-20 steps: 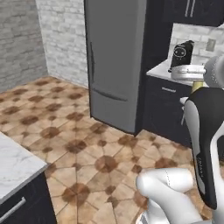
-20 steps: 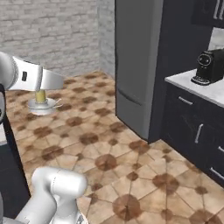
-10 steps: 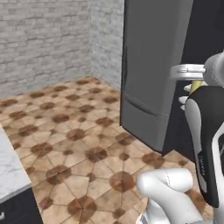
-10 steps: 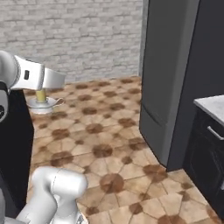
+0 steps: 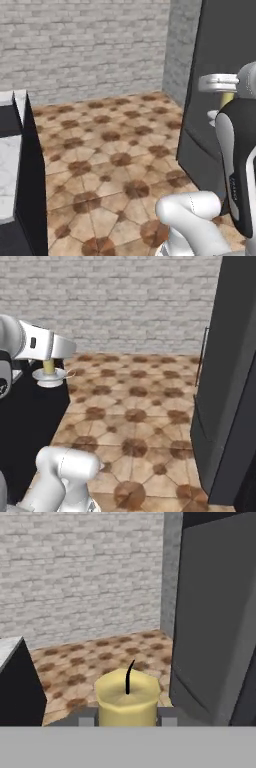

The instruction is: Get the candle and the beer from the cabinet and move them to the dining counter.

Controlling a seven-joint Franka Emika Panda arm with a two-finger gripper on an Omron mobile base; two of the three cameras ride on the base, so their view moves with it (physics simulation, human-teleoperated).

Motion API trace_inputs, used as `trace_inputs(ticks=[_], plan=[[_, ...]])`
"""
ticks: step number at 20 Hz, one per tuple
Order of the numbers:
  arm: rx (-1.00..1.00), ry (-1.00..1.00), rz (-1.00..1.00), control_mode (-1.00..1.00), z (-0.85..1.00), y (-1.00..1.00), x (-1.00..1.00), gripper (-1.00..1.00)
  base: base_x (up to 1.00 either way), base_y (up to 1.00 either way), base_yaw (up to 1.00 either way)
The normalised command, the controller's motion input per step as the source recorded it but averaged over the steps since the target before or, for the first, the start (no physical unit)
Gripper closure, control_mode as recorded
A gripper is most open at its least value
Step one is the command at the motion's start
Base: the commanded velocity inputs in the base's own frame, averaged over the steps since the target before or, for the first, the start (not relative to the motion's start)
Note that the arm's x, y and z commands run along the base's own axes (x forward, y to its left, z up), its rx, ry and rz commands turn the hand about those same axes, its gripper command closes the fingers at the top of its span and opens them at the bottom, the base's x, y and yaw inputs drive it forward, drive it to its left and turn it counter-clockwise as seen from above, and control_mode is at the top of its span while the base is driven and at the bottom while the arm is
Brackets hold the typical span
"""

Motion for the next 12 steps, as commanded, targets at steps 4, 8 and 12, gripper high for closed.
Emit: trace_inputs(ticks=[4, 8, 12], plan=[[0.0, 0.0, 0.0, 1.0, 0.0, 0.0, 0.0, 1.0, 0.75, -0.09, 0.77], [0.0, 0.0, 0.0, 1.0, 0.0, 0.0, 0.0, 1.0, 0.82, 0.0, 0.7], [0.0, 0.0, 0.0, 1.0, 0.0, 0.0, 0.0, 1.0, 1.0, -0.1, 0.51]])
